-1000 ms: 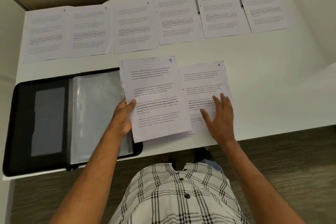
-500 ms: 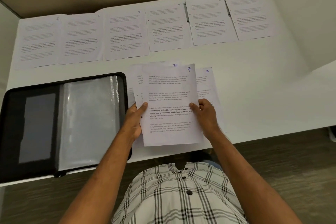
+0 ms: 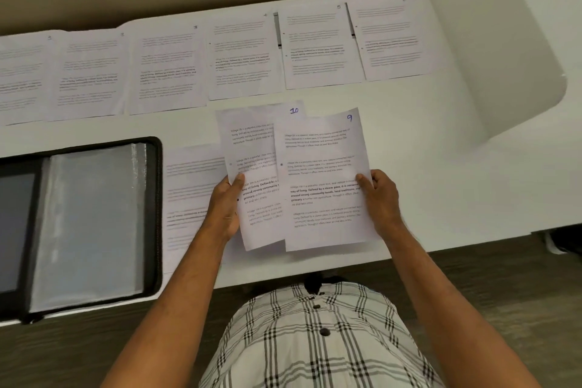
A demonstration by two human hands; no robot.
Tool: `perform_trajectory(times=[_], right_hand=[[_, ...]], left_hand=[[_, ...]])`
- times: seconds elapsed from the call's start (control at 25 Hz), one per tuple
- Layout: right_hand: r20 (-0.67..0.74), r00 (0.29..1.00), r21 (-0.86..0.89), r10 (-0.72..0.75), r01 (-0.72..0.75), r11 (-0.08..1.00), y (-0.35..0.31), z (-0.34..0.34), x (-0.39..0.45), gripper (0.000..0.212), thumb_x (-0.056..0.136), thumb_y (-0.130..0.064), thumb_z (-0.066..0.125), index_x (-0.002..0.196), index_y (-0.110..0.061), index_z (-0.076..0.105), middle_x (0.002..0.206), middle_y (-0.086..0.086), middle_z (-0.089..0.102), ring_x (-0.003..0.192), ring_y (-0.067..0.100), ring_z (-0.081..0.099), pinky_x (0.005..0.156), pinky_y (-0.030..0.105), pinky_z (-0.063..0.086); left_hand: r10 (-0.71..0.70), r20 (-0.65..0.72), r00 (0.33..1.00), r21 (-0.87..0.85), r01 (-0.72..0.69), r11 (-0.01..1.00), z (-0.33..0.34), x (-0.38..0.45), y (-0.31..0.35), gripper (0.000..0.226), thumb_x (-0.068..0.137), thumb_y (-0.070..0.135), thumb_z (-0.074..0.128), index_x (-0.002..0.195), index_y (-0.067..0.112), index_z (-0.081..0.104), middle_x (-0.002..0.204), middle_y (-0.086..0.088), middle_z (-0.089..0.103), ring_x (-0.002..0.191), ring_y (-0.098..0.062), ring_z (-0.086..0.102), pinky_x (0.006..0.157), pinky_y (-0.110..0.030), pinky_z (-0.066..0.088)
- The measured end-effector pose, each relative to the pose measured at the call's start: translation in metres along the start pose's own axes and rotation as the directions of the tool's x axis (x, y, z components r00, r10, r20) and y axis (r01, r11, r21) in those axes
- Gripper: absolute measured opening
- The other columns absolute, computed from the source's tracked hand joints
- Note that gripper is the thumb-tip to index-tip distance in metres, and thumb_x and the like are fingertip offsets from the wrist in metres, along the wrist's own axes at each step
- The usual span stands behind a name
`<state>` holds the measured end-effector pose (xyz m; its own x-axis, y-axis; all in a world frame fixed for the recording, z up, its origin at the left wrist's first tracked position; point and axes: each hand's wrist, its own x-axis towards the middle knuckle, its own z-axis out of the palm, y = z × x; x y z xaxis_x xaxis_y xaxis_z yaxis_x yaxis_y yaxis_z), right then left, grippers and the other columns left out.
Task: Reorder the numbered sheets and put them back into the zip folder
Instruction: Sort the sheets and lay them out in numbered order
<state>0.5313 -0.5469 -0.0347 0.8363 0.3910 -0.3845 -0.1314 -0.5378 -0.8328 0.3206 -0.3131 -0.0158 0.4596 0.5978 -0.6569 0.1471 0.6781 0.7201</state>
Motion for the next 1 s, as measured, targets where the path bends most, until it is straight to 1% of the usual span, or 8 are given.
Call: perform_trajectory(times=[0.2, 0.36, 0.44, 0.52, 0.6, 0.72, 0.84, 1.0], right_hand=[[-0.031, 0.999, -0.054, -0.018, 0.016, 0.998, 0.027, -0.047, 0.031, 0.031, 0.107, -0.042, 0.056, 0.114, -0.013, 0.060, 0.109, 0.003, 0.072, 0.092, 0.023, 0.073, 0.078, 0.033, 0.061], [-0.040, 0.998, -0.137, -0.052, 0.047, 0.990, 0.037, -0.062, 0.042, 0.034, 0.107, -0.038, 0.056, 0.128, -0.012, 0.054, 0.120, 0.005, 0.067, 0.104, 0.030, 0.070, 0.076, 0.023, 0.054], [-0.105, 0.988, -0.265, -0.118, 0.086, 0.960, 0.038, -0.061, 0.039, 0.046, 0.105, -0.035, 0.061, 0.142, -0.014, 0.046, 0.135, 0.011, 0.058, 0.121, 0.032, 0.061, 0.090, 0.031, 0.053], [-0.152, 0.950, -0.484, -0.272, 0.168, 0.859, 0.042, -0.055, 0.033, 0.063, 0.101, -0.037, 0.067, 0.152, -0.015, 0.038, 0.151, 0.013, 0.046, 0.137, 0.033, 0.045, 0.109, 0.048, 0.043], [-0.020, 0.915, -0.611, -0.402, 0.307, 0.730, 0.051, -0.047, 0.027, 0.073, 0.100, -0.045, 0.066, 0.159, -0.015, 0.033, 0.165, 0.014, 0.032, 0.152, 0.035, 0.030, 0.121, 0.052, 0.028], [0.217, 0.894, -0.684, -0.393, 0.426, 0.592, 0.070, -0.038, 0.023, 0.084, 0.100, -0.066, 0.050, 0.166, -0.022, 0.022, 0.175, 0.010, 0.012, 0.162, 0.033, 0.007, 0.129, 0.051, 0.012], [0.254, 0.898, -0.722, -0.360, 0.424, 0.547, 0.082, -0.038, 0.025, 0.089, 0.098, -0.075, 0.038, 0.168, -0.025, 0.015, 0.176, 0.009, 0.004, 0.162, 0.032, -0.001, 0.130, 0.055, 0.010], [0.233, 0.893, -0.723, -0.384, 0.423, 0.545, 0.087, -0.047, 0.027, 0.090, 0.098, -0.075, 0.038, 0.168, -0.025, 0.013, 0.176, 0.008, 0.002, 0.163, 0.031, -0.004, 0.130, 0.056, 0.010]], left_hand=[[0.065, -0.110, 0.992, -0.032, -0.069, 0.997, 0.017, 0.003, 0.004, 0.027, 0.104, 0.020, 0.056, 0.129, 0.012, 0.064, 0.112, -0.004, 0.077, 0.103, -0.021, 0.073, 0.087, -0.040, 0.061], [0.085, -0.168, 0.982, -0.045, -0.094, 0.995, 0.013, 0.001, 0.005, 0.020, 0.105, 0.019, 0.054, 0.121, 0.017, 0.066, 0.107, 0.000, 0.078, 0.097, -0.016, 0.074, 0.079, -0.035, 0.063], [0.091, -0.186, 0.978, -0.042, -0.100, 0.994, 0.011, -0.002, 0.002, 0.020, 0.105, 0.019, 0.054, 0.121, 0.018, 0.067, 0.110, -0.001, 0.077, 0.099, -0.016, 0.074, 0.079, -0.034, 0.062], [0.091, -0.202, 0.975, -0.043, -0.101, 0.994, 0.010, -0.004, -0.001, 0.022, 0.105, 0.020, 0.055, 0.124, 0.018, 0.066, 0.112, -0.001, 0.077, 0.102, -0.017, 0.073, 0.081, -0.036, 0.062], [0.077, -0.217, 0.973, -0.051, -0.090, 0.995, 0.010, -0.004, -0.002, 0.023, 0.105, 0.020, 0.056, 0.125, 0.018, 0.066, 0.115, -0.001, 0.076, 0.107, -0.019, 0.072, 0.088, -0.041, 0.060], [0.071, -0.218, 0.973, -0.049, -0.084, 0.995, 0.012, -0.003, -0.002, 0.024, 0.105, 0.020, 0.056, 0.127, 0.016, 0.066, 0.120, -0.005, 0.074, 0.112, -0.023, 0.071, 0.092, -0.044, 0.058], [0.089, -0.202, 0.975, -0.053, -0.102, 0.993, 0.014, -0.002, 0.000, 0.029, 0.105, 0.019, 0.055, 0.132, 0.013, 0.063, 0.124, -0.008, 0.072, 0.114, -0.025, 0.069, 0.092, -0.043, 0.059], [0.089, -0.190, 0.978, -0.053, -0.101, 0.993, 0.016, 0.002, 0.003, 0.025, 0.105, 0.020, 0.056, 0.128, 0.017, 0.065, 0.127, -0.009, 0.071, 0.118, -0.027, 0.068, 0.100, -0.049, 0.054]])
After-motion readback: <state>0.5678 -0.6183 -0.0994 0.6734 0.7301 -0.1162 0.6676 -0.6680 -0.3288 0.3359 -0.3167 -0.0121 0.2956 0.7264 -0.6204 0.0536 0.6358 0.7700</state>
